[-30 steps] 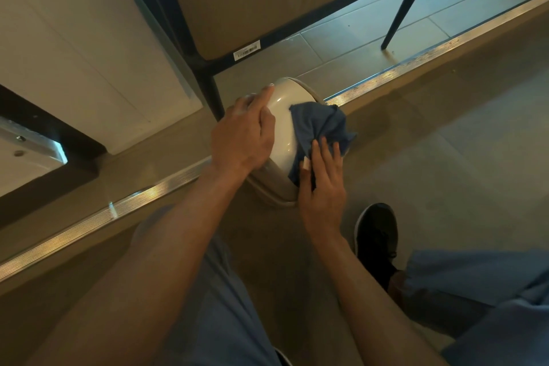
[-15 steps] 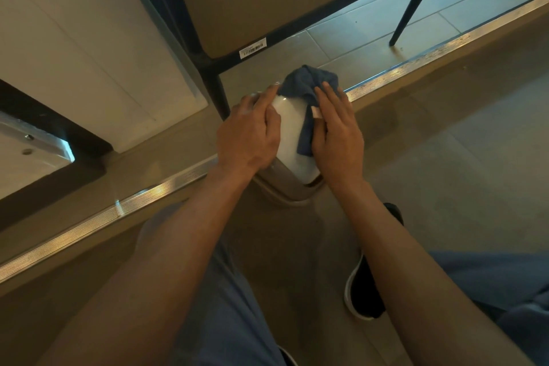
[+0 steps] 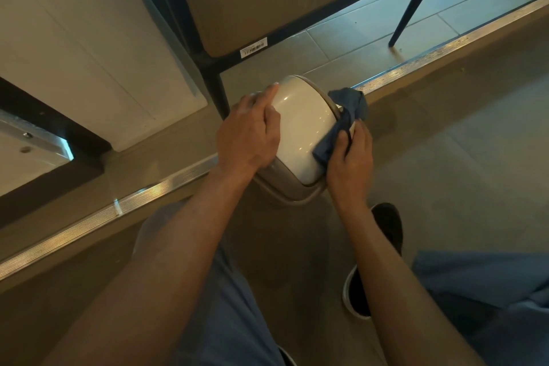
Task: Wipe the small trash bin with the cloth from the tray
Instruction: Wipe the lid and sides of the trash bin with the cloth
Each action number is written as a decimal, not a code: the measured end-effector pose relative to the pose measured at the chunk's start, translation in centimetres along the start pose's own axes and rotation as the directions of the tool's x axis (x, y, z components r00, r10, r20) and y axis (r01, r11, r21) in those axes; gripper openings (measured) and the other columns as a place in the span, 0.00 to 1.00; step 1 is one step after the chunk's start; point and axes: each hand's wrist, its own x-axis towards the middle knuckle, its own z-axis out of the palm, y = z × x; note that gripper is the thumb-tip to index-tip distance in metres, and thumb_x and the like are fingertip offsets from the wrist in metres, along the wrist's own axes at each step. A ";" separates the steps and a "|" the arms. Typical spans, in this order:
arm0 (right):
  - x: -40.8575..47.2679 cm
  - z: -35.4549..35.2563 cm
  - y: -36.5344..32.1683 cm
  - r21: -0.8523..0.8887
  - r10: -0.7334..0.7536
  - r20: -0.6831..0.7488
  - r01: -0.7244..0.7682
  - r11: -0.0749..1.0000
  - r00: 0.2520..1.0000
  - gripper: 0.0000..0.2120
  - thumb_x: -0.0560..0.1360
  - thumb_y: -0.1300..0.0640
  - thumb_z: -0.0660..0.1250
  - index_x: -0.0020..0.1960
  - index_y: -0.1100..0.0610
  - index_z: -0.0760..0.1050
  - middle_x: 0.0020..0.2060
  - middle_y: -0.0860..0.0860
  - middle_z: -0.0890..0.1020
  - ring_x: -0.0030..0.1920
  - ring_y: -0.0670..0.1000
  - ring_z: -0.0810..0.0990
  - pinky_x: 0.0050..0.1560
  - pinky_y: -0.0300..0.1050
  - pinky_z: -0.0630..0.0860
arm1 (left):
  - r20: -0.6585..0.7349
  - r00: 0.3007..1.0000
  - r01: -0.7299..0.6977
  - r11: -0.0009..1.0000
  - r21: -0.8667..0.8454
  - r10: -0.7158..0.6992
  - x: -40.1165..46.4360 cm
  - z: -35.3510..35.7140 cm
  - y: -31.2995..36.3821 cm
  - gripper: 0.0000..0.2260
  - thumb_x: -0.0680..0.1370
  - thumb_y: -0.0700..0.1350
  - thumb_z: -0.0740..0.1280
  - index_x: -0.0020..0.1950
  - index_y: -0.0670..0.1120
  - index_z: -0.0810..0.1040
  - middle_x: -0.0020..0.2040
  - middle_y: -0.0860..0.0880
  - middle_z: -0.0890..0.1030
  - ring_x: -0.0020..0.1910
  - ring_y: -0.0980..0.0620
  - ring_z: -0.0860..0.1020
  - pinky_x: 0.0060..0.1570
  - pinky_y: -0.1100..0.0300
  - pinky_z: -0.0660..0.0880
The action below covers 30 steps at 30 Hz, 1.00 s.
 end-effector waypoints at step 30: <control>-4.9 0.8 -1.0 0.167 0.438 -0.008 -0.430 0.887 0.899 0.20 0.85 0.51 0.58 0.70 0.64 0.64 0.65 0.59 0.71 0.64 0.57 0.72 0.65 0.53 0.71 | -0.054 0.998 0.030 1.000 0.006 -0.029 -0.4 0.6 0.2 0.22 0.85 0.51 0.52 0.79 0.53 0.65 0.69 0.45 0.75 0.65 0.47 0.75 0.53 0.57 0.68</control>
